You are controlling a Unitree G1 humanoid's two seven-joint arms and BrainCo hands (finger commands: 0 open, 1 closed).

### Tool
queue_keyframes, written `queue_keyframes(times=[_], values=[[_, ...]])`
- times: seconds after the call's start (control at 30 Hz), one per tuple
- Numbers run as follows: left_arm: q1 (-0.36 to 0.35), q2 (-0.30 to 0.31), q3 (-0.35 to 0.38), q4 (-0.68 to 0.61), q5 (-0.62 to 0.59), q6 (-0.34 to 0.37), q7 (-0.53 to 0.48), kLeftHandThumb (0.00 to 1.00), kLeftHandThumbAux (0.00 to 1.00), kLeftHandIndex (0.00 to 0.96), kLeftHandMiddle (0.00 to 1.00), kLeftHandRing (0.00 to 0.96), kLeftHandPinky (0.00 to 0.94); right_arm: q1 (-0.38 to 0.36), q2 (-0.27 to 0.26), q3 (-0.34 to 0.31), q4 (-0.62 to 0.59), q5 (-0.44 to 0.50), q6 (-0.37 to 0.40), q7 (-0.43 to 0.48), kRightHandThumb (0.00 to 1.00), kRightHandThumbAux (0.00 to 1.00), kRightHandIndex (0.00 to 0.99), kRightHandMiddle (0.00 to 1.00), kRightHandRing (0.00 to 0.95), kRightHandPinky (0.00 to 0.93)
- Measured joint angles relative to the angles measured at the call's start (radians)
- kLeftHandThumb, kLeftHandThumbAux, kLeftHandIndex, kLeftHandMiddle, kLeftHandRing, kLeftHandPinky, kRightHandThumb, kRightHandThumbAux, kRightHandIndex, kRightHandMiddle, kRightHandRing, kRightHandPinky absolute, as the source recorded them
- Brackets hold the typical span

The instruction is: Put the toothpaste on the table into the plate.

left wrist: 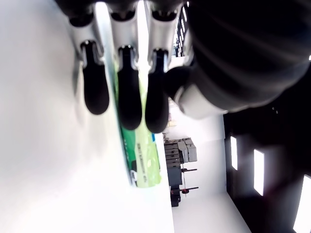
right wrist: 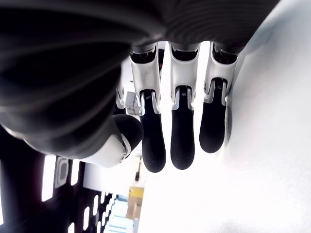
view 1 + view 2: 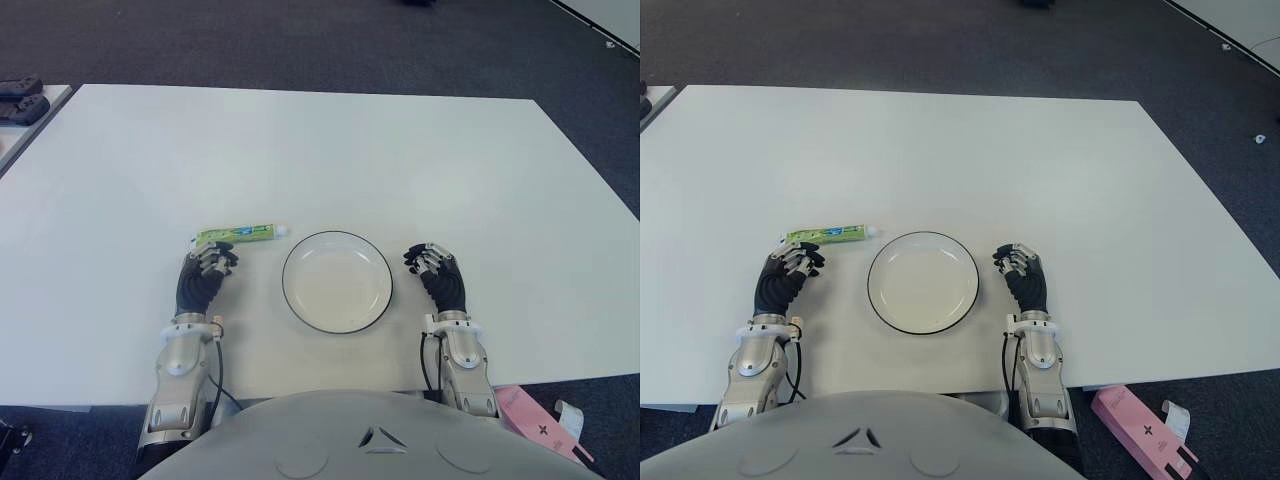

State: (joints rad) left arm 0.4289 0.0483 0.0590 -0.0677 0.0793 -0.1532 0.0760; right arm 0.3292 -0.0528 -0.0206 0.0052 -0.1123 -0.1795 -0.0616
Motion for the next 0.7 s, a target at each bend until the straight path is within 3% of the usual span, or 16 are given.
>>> queue_keyframes(times=[0.43,0.7], values=[[0.002,0.002,0.001,-0.012,0.004,-0.001,0.000,0.706,0.719,0.429,0.512,0.514,0.505,0.001,0.001,0.002,0.004,0.001,-0.009,-0.001,0.704,0.731,0.424,0.492,0.471,0.456],[-0.019,0.038,0.009,-0.066,0.088,-0.003,0.017,0.703,0.720,0.429,0.522,0.520,0.521,0.000,0.001,0.002,0.008,0.001,-0.014,0.000,0.704,0.731,0.424,0.490,0.469,0.456]])
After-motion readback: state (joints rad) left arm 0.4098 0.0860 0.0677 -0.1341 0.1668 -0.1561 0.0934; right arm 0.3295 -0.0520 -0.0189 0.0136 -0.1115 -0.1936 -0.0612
